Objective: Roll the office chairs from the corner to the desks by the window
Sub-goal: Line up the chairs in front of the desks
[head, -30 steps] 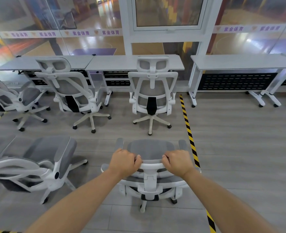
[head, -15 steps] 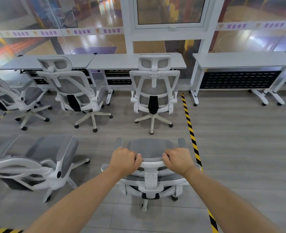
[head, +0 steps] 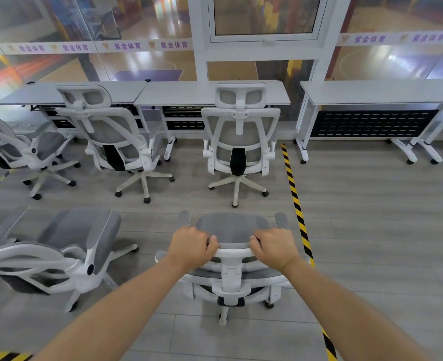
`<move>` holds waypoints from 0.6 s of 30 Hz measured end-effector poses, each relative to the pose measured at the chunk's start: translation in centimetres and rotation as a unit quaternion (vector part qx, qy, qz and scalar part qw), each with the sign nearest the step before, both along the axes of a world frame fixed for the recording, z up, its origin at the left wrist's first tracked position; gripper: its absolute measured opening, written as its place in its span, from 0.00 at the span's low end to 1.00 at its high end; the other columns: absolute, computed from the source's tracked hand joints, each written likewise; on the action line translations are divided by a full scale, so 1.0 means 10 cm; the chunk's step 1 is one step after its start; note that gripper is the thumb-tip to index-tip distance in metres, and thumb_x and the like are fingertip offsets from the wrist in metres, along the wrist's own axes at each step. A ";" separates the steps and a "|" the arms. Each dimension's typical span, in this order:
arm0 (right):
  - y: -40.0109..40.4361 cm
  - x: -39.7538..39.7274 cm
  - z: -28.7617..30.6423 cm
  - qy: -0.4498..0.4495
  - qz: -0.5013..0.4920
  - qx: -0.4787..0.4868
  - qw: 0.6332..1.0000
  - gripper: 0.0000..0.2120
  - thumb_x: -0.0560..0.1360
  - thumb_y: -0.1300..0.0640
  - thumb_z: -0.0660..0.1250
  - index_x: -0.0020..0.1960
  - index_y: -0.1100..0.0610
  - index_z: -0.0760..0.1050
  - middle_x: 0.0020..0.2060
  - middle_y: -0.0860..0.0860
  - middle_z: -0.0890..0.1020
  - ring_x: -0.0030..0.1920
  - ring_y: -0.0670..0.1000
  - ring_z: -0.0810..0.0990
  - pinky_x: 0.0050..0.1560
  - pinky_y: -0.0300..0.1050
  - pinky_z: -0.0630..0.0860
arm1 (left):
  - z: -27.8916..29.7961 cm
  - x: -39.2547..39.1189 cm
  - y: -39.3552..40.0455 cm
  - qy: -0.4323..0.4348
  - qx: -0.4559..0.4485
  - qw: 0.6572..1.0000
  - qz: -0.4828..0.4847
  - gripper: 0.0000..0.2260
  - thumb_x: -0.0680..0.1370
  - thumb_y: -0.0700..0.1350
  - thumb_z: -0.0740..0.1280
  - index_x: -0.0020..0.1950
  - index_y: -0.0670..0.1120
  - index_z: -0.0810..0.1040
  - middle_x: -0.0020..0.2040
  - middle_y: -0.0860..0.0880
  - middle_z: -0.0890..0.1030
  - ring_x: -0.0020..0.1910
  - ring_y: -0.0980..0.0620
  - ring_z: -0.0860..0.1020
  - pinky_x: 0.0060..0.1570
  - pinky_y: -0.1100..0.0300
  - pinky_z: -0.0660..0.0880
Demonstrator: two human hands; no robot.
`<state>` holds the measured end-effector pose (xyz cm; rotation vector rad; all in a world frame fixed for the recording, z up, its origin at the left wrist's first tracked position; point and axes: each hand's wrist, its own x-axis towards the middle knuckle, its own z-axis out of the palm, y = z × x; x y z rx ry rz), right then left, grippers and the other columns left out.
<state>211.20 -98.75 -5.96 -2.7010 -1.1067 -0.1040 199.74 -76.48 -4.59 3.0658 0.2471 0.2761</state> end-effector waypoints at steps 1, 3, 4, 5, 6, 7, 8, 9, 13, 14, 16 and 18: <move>0.00 0.00 -0.01 0.000 -0.001 0.003 1.000 0.22 0.75 0.45 0.48 0.28 0.53 0.67 0.21 0.48 0.67 0.22 0.48 0.65 0.25 0.40 0.58 | 0.00 0.01 0.01 0.000 -0.002 1.000 0.000 0.22 0.74 0.53 0.55 0.22 0.44 0.66 0.18 0.50 0.64 0.18 0.48 0.62 0.26 0.64 0.47; 0.01 0.01 -0.03 -0.002 0.000 0.010 1.000 0.21 0.76 0.45 0.49 0.29 0.53 0.67 0.21 0.48 0.67 0.22 0.48 0.66 0.25 0.40 0.59 | -0.01 0.02 0.02 0.001 -0.004 1.000 -0.002 0.22 0.74 0.53 0.56 0.22 0.44 0.65 0.18 0.49 0.65 0.18 0.47 0.63 0.27 0.65 0.46; 0.01 0.01 -0.03 -0.002 0.001 0.013 1.000 0.21 0.76 0.46 0.49 0.29 0.53 0.67 0.21 0.48 0.68 0.22 0.49 0.66 0.25 0.40 0.59 | 0.00 0.02 0.02 0.001 -0.003 1.000 -0.001 0.22 0.74 0.53 0.56 0.22 0.44 0.65 0.18 0.49 0.65 0.18 0.47 0.63 0.27 0.65 0.46; 0.01 0.01 -0.03 -0.003 0.001 0.014 1.000 0.21 0.76 0.46 0.49 0.29 0.53 0.68 0.21 0.48 0.68 0.22 0.49 0.66 0.25 0.40 0.59 | -0.01 0.02 0.03 0.001 -0.001 1.000 0.000 0.22 0.74 0.53 0.55 0.22 0.44 0.65 0.18 0.49 0.65 0.18 0.48 0.62 0.27 0.66 0.46; 0.02 0.01 -0.03 -0.003 0.002 0.014 1.000 0.21 0.76 0.46 0.49 0.29 0.54 0.68 0.21 0.48 0.68 0.23 0.49 0.66 0.25 0.40 0.58 | -0.01 0.03 0.04 0.004 -0.001 1.000 0.000 0.22 0.74 0.53 0.55 0.22 0.44 0.65 0.18 0.49 0.65 0.18 0.48 0.62 0.26 0.66 0.47; 0.02 0.00 -0.02 -0.004 0.003 0.013 1.000 0.21 0.76 0.46 0.49 0.29 0.54 0.68 0.21 0.48 0.69 0.23 0.49 0.66 0.25 0.40 0.57 | -0.02 0.03 0.04 0.007 -0.001 1.000 -0.002 0.22 0.74 0.54 0.55 0.23 0.44 0.66 0.18 0.49 0.66 0.19 0.48 0.62 0.26 0.66 0.47; 0.02 0.00 -0.01 -0.005 0.004 0.013 1.000 0.21 0.76 0.45 0.49 0.29 0.53 0.68 0.21 0.48 0.68 0.23 0.48 0.65 0.25 0.40 0.56 | -0.03 0.03 0.05 0.008 0.000 1.000 -0.004 0.22 0.74 0.54 0.55 0.23 0.44 0.66 0.18 0.49 0.66 0.19 0.48 0.63 0.25 0.65 0.48; 0.02 0.00 -0.01 -0.005 0.004 0.013 1.000 0.21 0.76 0.45 0.49 0.29 0.53 0.67 0.21 0.48 0.68 0.23 0.48 0.65 0.25 0.40 0.56 | -0.03 0.04 0.05 0.007 0.000 1.000 -0.005 0.22 0.74 0.54 0.55 0.23 0.44 0.66 0.19 0.49 0.67 0.19 0.48 0.63 0.25 0.65 0.48; 0.03 0.00 -0.01 -0.003 0.004 0.014 1.000 0.21 0.76 0.46 0.50 0.29 0.53 0.67 0.21 0.47 0.67 0.22 0.47 0.64 0.25 0.40 0.56 | -0.04 0.04 0.07 0.004 -0.001 1.000 -0.009 0.22 0.74 0.54 0.55 0.23 0.44 0.67 0.19 0.49 0.67 0.19 0.49 0.61 0.25 0.65 0.48; 0.03 0.01 -0.02 -0.003 0.003 0.015 1.000 0.21 0.76 0.46 0.50 0.29 0.53 0.67 0.21 0.47 0.67 0.22 0.47 0.64 0.25 0.39 0.56 | -0.04 0.04 0.07 0.005 0.000 1.000 -0.007 0.22 0.74 0.54 0.55 0.23 0.44 0.67 0.19 0.49 0.67 0.19 0.49 0.61 0.25 0.65 0.48; 0.04 0.01 -0.03 -0.001 0.003 0.017 1.000 0.21 0.76 0.46 0.50 0.29 0.53 0.67 0.21 0.47 0.68 0.22 0.48 0.65 0.25 0.40 0.56 | -0.04 0.04 0.08 0.008 0.001 1.000 0.000 0.23 0.75 0.55 0.54 0.23 0.44 0.67 0.19 0.49 0.67 0.20 0.49 0.62 0.25 0.64 0.49; 0.04 0.01 -0.03 -0.001 0.003 0.016 1.000 0.21 0.76 0.46 0.49 0.29 0.53 0.68 0.21 0.47 0.68 0.22 0.48 0.65 0.25 0.40 0.57 | -0.05 0.04 0.08 0.011 0.000 1.000 0.005 0.23 0.75 0.55 0.54 0.24 0.44 0.68 0.19 0.50 0.67 0.20 0.50 0.61 0.25 0.64 0.50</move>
